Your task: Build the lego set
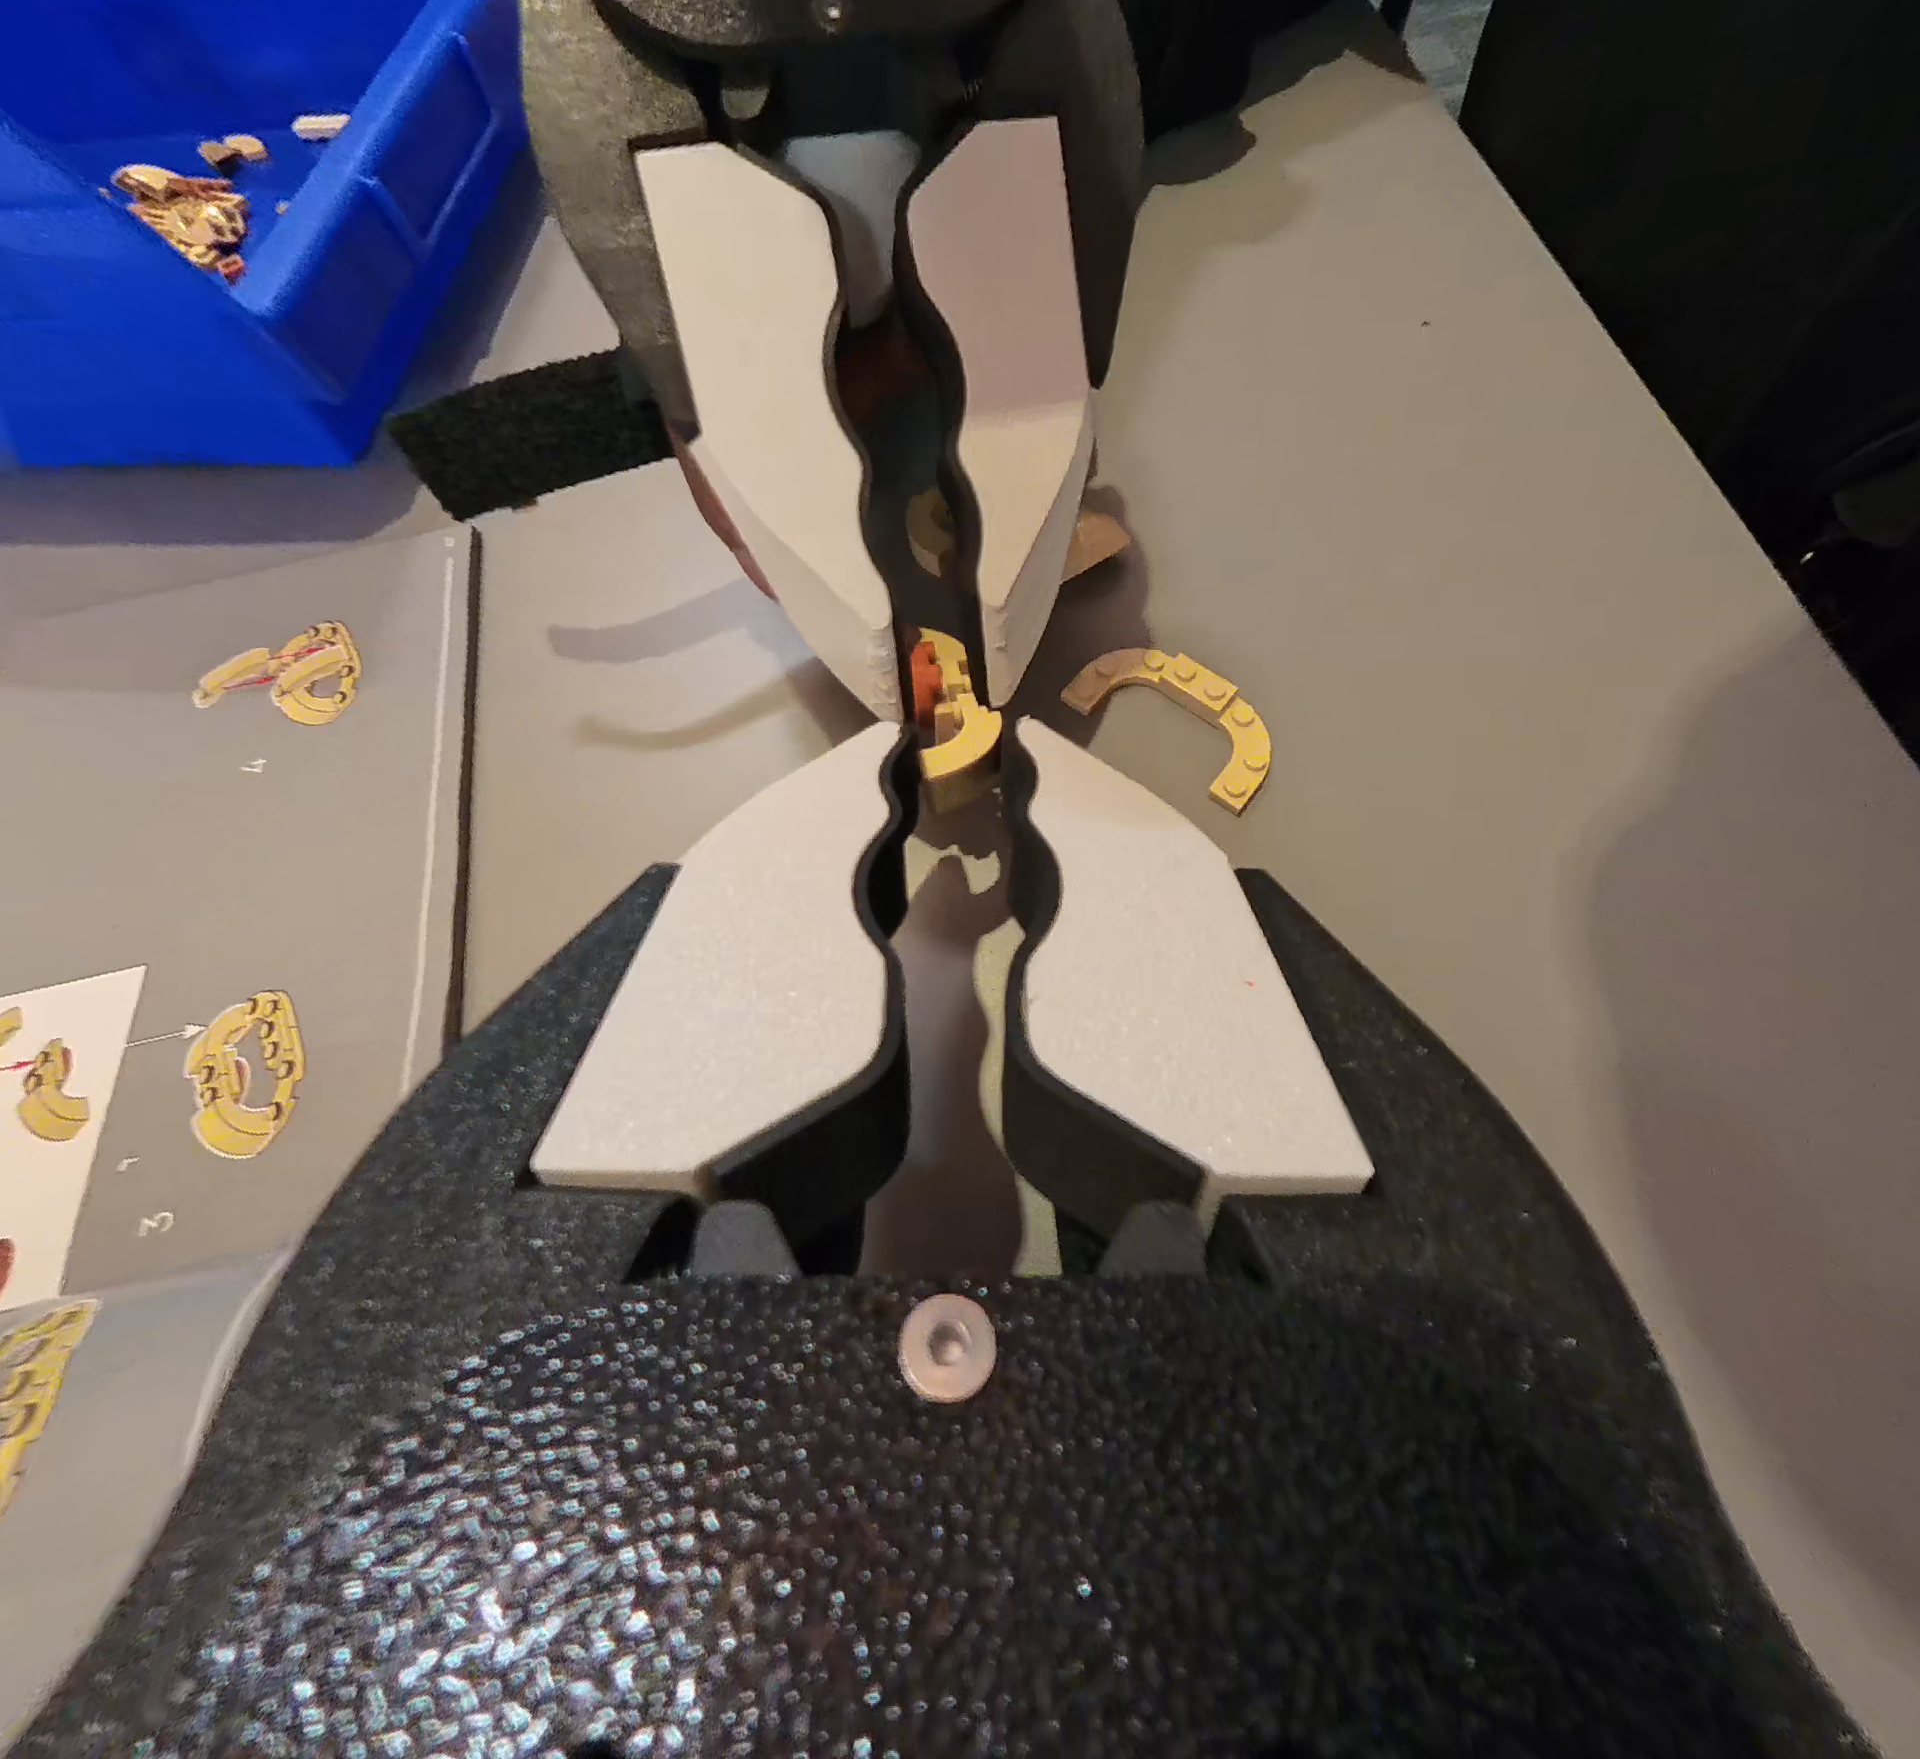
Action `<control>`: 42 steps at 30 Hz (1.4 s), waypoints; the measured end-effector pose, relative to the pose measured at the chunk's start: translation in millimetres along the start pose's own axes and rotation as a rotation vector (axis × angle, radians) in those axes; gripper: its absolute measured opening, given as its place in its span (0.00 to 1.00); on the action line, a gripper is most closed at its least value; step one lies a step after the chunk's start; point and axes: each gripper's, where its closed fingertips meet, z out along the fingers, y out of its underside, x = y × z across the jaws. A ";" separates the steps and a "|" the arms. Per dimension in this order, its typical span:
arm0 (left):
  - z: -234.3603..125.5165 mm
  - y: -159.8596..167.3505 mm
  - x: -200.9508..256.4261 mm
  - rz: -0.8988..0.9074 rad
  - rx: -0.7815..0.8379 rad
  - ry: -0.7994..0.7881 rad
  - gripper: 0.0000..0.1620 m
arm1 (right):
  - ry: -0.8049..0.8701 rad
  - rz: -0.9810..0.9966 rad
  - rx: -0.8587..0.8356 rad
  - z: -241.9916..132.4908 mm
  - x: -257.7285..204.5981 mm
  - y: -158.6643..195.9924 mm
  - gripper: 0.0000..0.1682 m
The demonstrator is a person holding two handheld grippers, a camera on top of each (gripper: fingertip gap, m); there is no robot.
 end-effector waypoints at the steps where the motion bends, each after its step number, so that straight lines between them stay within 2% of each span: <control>1: -0.1 -0.1 0.1 -0.018 0.006 0.007 0.09 | 0.001 -0.001 0.001 -0.3 0.1 -0.2 0.07; 5: -0.5 -0.2 0.7 -0.106 0.025 0.046 0.09 | 0.007 -0.005 0.001 -0.3 0.4 -0.6 0.07; 10: 0.2 1.0 1.5 -0.123 0.013 0.054 0.09 | 0.019 -0.019 -0.025 1.5 0.0 1.6 0.07; 19: -1.1 1.0 5.4 0.190 -0.075 -0.039 0.08 | 0.006 -0.012 -0.034 4.5 -3.8 1.7 0.07; 23: -1.2 -2.4 9.2 0.253 -0.074 -0.043 0.08 | 0.004 -0.012 -0.036 5.2 -4.6 1.6 0.07; 28: 0.2 0.6 10.2 0.241 -0.084 -0.030 0.08 | 0.007 -0.023 -0.047 7.3 -5.6 3.9 0.07; 34: 3.3 9.6 9.6 0.109 -0.087 0.022 0.08 | 0.013 -0.024 -0.086 12.7 -6.3 11.0 0.08; 42: 9.6 33.1 4.5 0.130 -0.226 -0.011 0.09 | 0.036 -0.038 -0.136 16.5 -6.3 16.9 0.04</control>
